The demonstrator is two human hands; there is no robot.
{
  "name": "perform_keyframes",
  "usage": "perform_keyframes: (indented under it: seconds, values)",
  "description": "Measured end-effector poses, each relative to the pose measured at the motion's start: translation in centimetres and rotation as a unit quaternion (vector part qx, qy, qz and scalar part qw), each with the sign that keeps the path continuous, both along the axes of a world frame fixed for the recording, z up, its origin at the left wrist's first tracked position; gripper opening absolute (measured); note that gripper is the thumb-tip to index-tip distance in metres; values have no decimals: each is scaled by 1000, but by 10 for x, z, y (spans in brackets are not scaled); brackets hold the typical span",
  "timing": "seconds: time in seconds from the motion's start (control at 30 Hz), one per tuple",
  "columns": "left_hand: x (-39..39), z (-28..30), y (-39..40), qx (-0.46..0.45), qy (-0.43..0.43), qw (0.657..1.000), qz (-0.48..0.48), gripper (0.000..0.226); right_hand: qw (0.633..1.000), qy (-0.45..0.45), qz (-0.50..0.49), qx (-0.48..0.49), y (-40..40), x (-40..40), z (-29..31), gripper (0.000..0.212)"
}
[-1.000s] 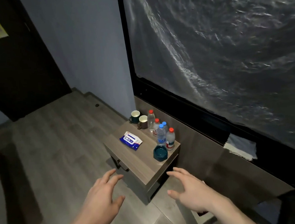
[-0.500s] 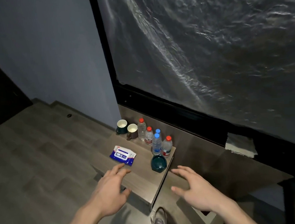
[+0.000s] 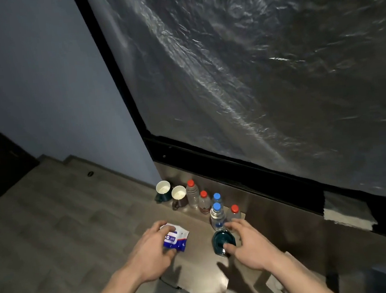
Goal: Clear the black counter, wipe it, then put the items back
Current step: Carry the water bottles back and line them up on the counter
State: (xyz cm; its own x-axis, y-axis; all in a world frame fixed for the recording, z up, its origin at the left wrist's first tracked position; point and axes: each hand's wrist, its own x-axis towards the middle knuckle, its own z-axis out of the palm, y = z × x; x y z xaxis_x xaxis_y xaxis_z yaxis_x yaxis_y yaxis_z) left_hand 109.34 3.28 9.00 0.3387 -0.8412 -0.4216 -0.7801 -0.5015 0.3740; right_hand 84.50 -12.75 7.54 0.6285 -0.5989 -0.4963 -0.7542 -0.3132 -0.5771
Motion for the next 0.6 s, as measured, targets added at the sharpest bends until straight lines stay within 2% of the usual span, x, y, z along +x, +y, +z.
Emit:
perform_keyframes:
  seconds: [0.23,0.33,0.47,0.6]
  values:
    - [50,-35,-81,39,36,997,-63,56,997,21,-77,16,-16,26,-22,61]
    - [71,-59,-116,57,66,994,-73,55,991,39,-124,28,-15,44,-37,64]
    - [100,-88,-155,44,56,992,-106,54,981,57,-176,50,-15,75,-57,68]
    - [116,-110,-187,42,53,988,-142,70,972,68,-219,57,-21,104,-77,70]
